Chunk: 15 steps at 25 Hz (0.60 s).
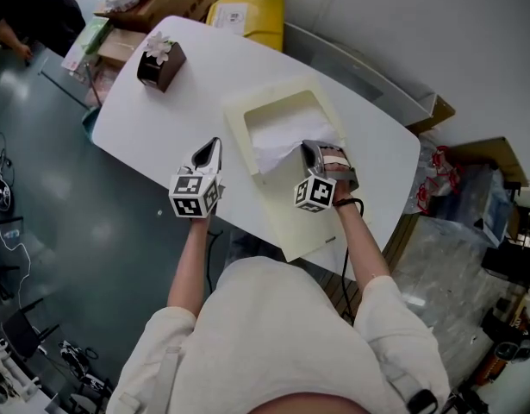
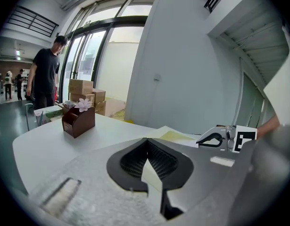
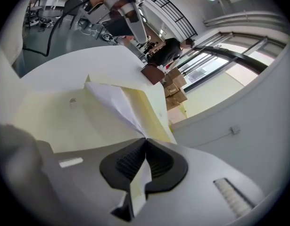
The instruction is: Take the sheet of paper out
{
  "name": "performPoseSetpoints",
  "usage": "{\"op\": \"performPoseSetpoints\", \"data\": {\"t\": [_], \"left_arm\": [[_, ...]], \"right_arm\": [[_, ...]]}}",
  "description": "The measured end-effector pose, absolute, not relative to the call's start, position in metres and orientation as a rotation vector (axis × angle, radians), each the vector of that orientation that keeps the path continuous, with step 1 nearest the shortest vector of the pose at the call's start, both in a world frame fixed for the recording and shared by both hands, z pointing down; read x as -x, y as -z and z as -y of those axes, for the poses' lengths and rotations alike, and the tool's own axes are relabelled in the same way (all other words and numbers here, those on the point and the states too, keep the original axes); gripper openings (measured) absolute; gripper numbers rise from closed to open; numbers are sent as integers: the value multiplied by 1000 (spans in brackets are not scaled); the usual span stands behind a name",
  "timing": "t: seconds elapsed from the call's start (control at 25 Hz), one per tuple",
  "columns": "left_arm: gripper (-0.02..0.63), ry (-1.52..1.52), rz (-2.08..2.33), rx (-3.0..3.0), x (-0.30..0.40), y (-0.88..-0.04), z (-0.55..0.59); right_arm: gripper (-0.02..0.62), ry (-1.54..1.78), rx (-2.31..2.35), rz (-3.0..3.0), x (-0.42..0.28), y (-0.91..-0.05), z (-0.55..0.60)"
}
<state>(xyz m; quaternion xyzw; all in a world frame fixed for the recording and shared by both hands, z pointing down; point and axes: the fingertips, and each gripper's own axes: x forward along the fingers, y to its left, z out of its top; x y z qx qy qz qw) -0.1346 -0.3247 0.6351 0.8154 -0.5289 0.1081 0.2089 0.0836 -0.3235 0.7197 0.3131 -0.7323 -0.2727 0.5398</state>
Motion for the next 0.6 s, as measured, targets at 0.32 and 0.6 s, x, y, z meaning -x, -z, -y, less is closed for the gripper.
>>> {"op": "performPoseSetpoints", "data": {"t": [0.32, 0.6], "left_arm": [[3, -257, 1489, -2335, 129, -598, 334], [3, -222, 1501, -2384, 127, -570, 339]], "right_arm": [[0, 640, -855, 1775, -80, -675, 332], [2, 691, -911, 1785, -73, -642, 334]]}}
